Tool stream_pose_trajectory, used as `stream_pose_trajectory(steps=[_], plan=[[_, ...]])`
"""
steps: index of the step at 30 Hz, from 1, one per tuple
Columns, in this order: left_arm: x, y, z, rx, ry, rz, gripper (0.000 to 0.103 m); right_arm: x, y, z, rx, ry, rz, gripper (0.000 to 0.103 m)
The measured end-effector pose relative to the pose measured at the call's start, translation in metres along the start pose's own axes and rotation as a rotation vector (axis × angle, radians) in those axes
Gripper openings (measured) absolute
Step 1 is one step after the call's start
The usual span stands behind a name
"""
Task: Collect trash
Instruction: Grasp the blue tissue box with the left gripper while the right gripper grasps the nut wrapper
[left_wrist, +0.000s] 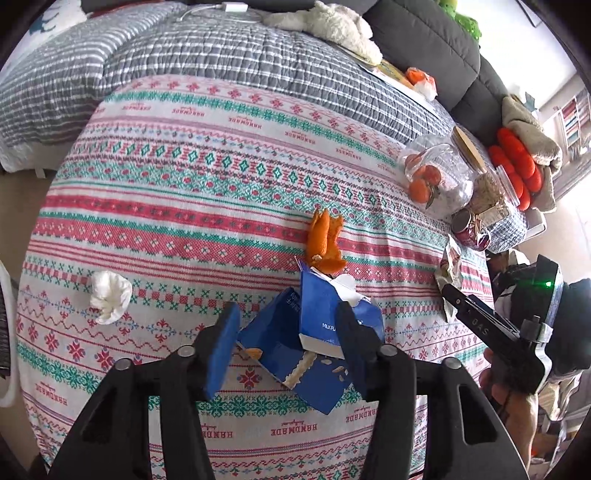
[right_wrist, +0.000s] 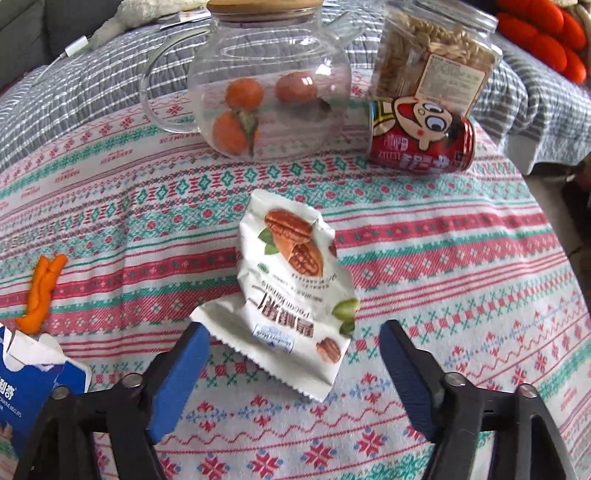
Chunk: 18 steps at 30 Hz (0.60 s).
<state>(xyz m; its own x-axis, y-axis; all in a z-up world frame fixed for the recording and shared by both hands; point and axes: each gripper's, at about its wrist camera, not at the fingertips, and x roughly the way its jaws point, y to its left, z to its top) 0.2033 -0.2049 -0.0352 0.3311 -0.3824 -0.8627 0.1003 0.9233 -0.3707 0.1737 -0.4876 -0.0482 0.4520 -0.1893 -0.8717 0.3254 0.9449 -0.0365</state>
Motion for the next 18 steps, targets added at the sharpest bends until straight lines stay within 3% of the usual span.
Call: stream_pose_trajectory(steps=[5,6,7,8,9,10,15,18], plan=[[0.007,-0.009,-0.002,0.044,-0.001,-0.034,0.056,0.010,-0.003,0.001,-0.015,0.003,0.016,0.048],[0.009,-0.011,-0.002,0.048,0.003,-0.037,0.056,0.010,-0.005,0.001,-0.014,0.005,0.031,0.032],[0.011,-0.013,-0.002,0.048,0.005,-0.044,0.054,0.011,-0.007,0.000,-0.007,0.005,0.055,0.022],[0.013,-0.015,-0.002,0.052,0.004,-0.050,0.041,0.009,-0.010,-0.001,0.002,0.001,0.071,0.016],[0.014,-0.018,-0.002,0.063,0.007,-0.047,0.021,0.006,-0.013,-0.001,0.013,-0.007,0.083,0.013],[0.017,-0.021,-0.003,0.083,0.014,-0.037,0.016,0.003,-0.016,-0.001,0.023,-0.016,0.095,0.012],[0.008,-0.028,-0.007,0.120,-0.015,-0.051,0.010,-0.011,-0.033,0.000,0.110,-0.031,0.199,0.008],[-0.008,-0.028,-0.010,0.133,-0.047,-0.065,0.007,-0.023,-0.039,-0.001,0.129,-0.051,0.218,0.007]])
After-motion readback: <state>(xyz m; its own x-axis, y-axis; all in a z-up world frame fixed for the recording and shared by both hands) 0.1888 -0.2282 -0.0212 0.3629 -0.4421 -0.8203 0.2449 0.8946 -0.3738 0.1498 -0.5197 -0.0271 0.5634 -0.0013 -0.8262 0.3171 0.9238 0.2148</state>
